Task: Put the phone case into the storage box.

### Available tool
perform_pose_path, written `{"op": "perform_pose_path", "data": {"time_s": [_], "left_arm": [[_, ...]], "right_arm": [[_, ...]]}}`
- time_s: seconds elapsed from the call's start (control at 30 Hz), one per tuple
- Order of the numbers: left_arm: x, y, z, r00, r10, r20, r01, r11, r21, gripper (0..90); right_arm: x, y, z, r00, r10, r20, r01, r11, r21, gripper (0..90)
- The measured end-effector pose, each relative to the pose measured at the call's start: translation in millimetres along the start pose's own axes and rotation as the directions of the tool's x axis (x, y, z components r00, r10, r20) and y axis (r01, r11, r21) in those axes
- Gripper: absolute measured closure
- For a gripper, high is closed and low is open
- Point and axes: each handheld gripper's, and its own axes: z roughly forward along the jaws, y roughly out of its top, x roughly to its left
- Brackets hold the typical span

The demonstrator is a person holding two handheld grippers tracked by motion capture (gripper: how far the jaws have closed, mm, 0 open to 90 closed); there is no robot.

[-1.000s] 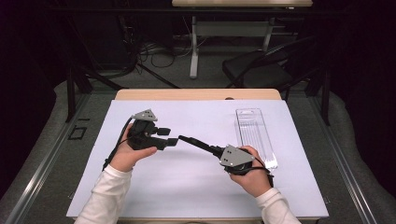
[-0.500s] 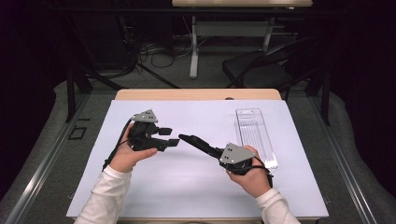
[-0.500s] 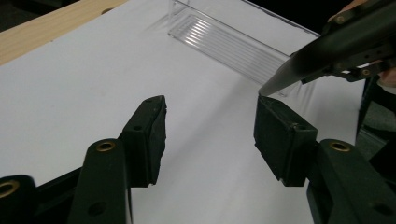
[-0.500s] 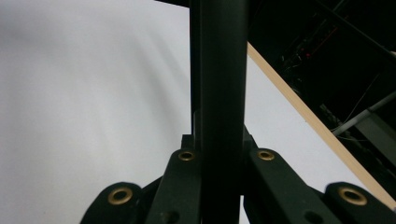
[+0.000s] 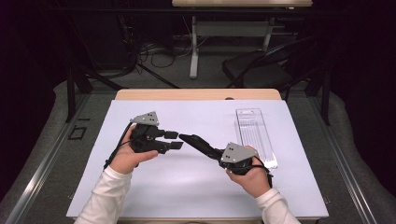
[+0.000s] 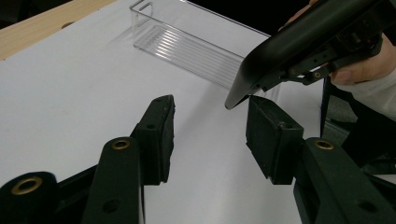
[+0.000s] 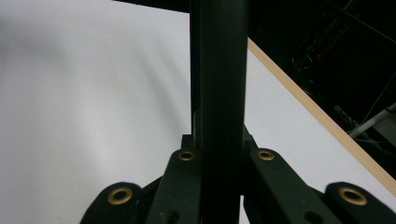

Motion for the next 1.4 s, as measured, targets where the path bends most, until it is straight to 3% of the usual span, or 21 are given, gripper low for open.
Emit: {"op": "perform_pose_path", "data": {"time_s": [0.53,0.83,1.0,1.4], "left_arm": [[-9.5,-0.2,13.8,0.9978,0.060,0.029,-0.060,0.9981,0.009,52.2],[-12.3,0.3,16.8,0.9976,0.058,0.038,-0.058,0.9983,0.003,53.0],[-14.0,0.7,18.1,0.9970,0.042,0.066,-0.042,0.9991,-0.002,53.0],[-14.9,0.1,17.7,0.9945,0.061,0.085,-0.059,0.9979,-0.025,57.2]], "right_arm": [[4.1,-0.7,4.1,0.9996,0.003,-0.030,-0.004,1.000,-0.012,87.0],[5.5,-1.5,6.1,0.9987,0.013,-0.049,-0.014,1.000,-0.017,87.0],[5.9,-2.3,7.1,0.9977,0.026,-0.063,-0.027,0.999,-0.024,87.0],[7.5,-2.6,8.8,0.9955,0.034,-0.089,-0.037,0.999,-0.039,87.0]]}}
